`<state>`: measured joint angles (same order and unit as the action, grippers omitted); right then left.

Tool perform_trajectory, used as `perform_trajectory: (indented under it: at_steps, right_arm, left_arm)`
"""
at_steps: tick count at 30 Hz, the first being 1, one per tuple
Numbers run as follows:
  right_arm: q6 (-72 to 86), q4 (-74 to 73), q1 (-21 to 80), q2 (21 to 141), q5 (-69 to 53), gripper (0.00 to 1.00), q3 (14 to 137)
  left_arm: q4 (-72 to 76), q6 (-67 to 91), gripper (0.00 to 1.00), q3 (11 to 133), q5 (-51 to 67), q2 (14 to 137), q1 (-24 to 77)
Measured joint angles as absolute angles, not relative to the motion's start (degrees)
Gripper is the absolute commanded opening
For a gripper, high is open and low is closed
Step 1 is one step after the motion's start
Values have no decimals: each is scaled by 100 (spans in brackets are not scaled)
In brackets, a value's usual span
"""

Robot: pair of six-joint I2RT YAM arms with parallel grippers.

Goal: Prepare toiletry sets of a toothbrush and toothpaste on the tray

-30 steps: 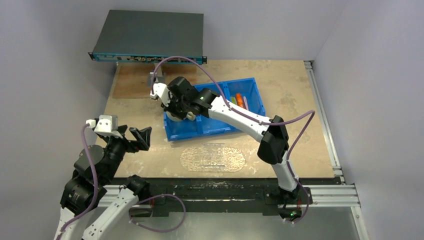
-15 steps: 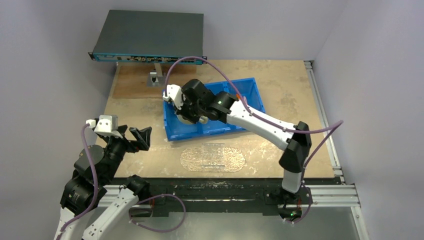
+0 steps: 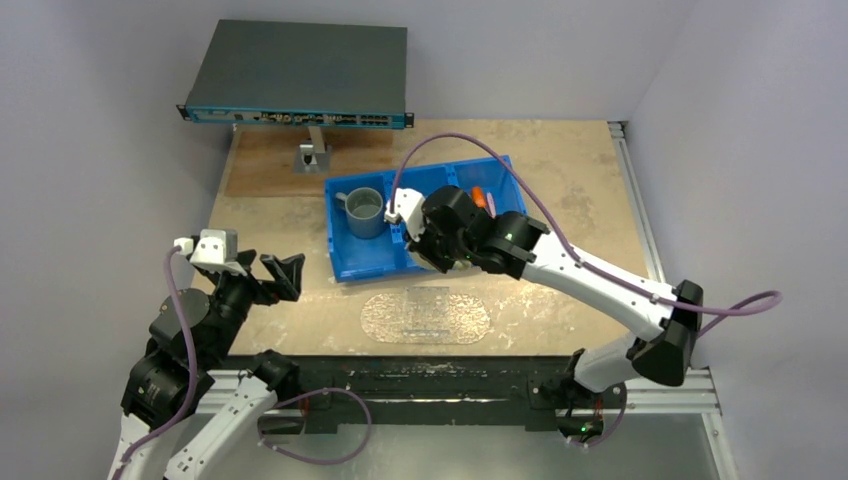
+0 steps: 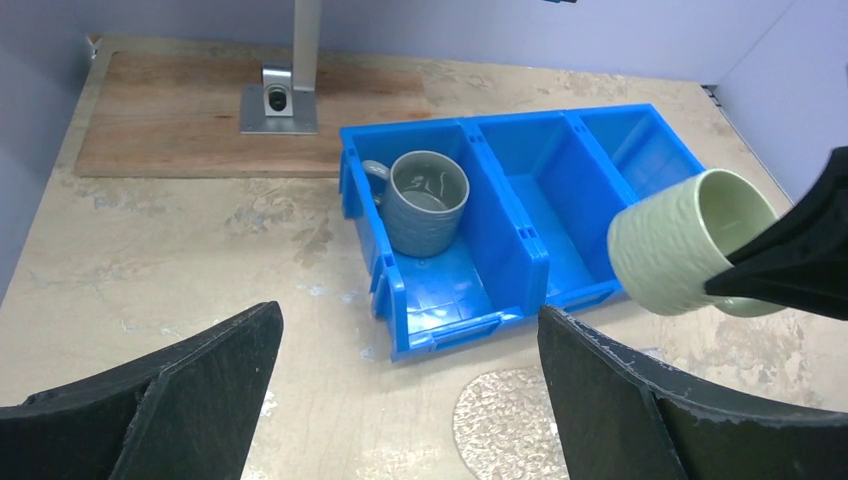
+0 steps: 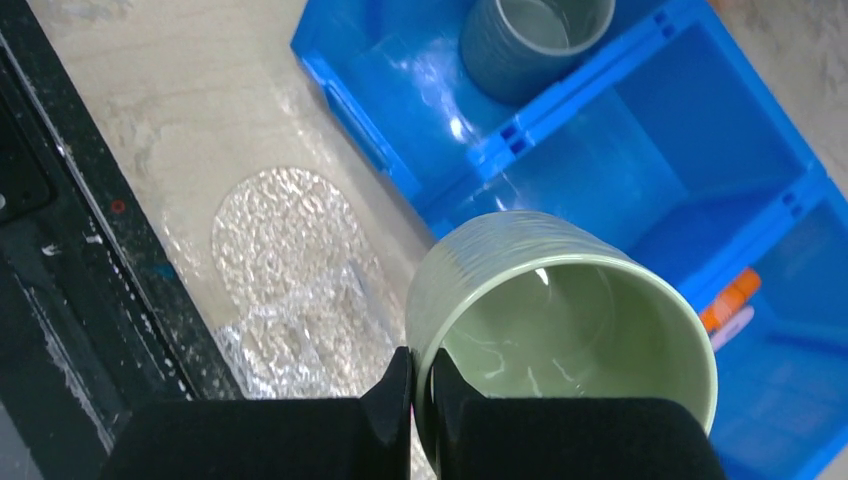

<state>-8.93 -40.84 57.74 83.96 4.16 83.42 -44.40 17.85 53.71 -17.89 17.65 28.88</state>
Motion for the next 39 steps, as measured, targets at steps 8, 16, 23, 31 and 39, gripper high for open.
perform_trajectory:
  at_steps: [8,16,23,31,39]
  right_arm:
    - [-414,-4569,5774,7408,810,0,7699]
    - [165,-4952,5774,6947,954,0,7094]
    - [502,-5144,5774,6934,869,0,6624]
    - [696,-4954,5774,6925,639,0,6064]
    - [884,-4532,5774,7142,532,0,5863]
  left_arm:
    - [-4438,1785,100,5371,-1728,1767,2888]
    - [-4438,1782,100,5371,-1675,1767,2888]
    - [-4436,1782,100,5371,-1667,1767,2888]
    - [-4427,1782,100,5371,-1667,1767,2888]
    - [-4427,1782,100,5371,-1667,1767,2888]
